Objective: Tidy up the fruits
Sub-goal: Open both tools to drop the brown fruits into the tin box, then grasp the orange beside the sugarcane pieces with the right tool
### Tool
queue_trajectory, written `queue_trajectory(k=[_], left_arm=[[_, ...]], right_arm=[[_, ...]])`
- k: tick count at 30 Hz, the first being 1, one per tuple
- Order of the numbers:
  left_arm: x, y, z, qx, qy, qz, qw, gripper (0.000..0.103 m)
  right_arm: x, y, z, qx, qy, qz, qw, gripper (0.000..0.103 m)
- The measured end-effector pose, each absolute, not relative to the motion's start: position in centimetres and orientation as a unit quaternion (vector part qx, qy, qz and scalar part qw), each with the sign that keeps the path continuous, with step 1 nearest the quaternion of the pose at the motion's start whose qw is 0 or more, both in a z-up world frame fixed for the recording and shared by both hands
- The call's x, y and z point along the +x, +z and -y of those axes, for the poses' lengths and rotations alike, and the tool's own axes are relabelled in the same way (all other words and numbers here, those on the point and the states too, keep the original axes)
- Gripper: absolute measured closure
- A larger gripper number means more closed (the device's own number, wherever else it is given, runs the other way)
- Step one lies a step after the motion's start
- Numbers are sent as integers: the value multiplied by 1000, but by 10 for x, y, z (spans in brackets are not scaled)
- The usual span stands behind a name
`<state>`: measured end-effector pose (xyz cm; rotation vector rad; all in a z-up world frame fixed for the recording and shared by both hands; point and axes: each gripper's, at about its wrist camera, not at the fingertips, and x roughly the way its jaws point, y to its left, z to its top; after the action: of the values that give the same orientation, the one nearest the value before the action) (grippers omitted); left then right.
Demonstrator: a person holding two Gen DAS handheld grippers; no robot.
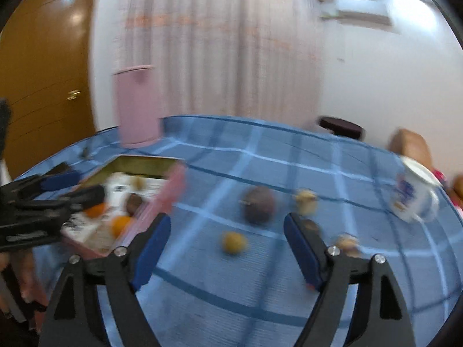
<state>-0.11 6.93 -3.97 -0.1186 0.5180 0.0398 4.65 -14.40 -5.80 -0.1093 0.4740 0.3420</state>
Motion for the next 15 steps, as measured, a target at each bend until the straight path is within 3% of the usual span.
queue_trajectory(k=[3, 7, 15], left_arm=[[2, -40, -52, -49, 3, -259, 965, 24], [6, -40, -27, -27, -20, -264, 964, 24], [23, -44, 9, -1, -52, -281, 958, 24]], right_arm=[[58, -62, 178, -15, 126, -256, 958, 23], [71, -67, 206, 15, 106, -290, 951, 41], [79, -86, 205, -1, 101, -338, 936, 51]])
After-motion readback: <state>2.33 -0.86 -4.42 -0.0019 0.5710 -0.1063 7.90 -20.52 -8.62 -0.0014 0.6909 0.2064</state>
